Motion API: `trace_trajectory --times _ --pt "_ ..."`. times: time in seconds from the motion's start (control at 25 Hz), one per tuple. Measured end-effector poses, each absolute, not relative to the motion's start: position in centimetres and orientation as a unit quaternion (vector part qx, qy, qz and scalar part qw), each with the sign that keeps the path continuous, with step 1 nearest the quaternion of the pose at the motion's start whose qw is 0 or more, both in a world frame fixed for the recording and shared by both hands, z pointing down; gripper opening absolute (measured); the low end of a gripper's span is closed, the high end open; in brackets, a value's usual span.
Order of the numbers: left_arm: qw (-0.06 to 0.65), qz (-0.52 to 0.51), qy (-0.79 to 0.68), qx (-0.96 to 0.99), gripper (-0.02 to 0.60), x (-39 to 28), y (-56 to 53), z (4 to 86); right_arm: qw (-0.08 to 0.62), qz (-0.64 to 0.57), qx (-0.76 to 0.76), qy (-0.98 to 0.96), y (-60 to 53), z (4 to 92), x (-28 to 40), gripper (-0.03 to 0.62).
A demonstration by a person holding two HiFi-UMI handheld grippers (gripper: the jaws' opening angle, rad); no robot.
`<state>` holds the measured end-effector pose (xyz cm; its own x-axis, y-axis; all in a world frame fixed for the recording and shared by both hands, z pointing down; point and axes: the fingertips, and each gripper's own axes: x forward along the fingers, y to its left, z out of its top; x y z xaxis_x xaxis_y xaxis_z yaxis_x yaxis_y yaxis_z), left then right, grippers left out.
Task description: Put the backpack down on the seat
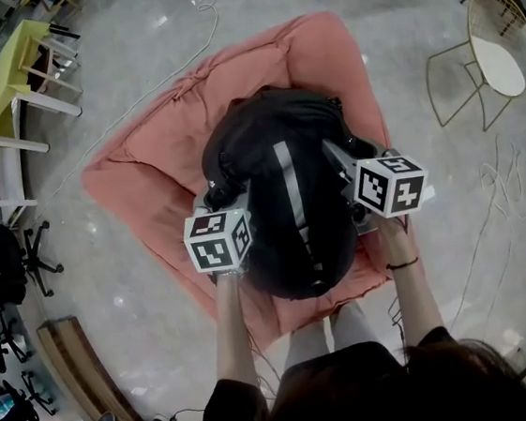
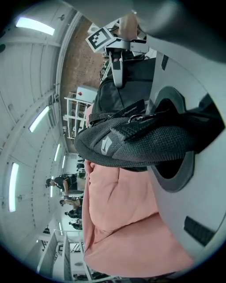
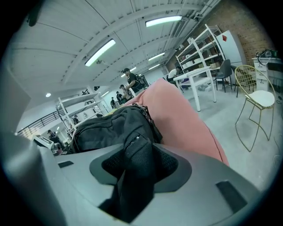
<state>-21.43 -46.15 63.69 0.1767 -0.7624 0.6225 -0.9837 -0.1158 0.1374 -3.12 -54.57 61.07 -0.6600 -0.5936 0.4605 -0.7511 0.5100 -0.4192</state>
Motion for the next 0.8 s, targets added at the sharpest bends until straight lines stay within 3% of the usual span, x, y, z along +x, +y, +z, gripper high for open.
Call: trace_trajectory --times 0.16,0.28,0.52,0.8 --pt "0.271 0.204 -0.624 0.704 0.205 -22.0 -46.3 64.2 0.118 0.307 0.404 -0.854 -54.8 61.4 -3.2 0.160" --pt "0.269 0.209 -0.633 0.695 0.225 -22.1 -46.3 64.3 0.104 0.324 0.417 -0.843 -54.9 61.9 -2.7 0.218" --pt "0.266 0.196 -0.651 0.684 0.309 -22.7 -46.0 64.0 0.098 0.323 0.420 -0.843 -54.6 61.7 -2.4 0.230" --pt "0.254 0.166 -0.663 0.684 0.324 -22.7 -44.5 62.1 0.076 0.315 0.421 -0.847 -53.5 60.1 -1.5 0.235"
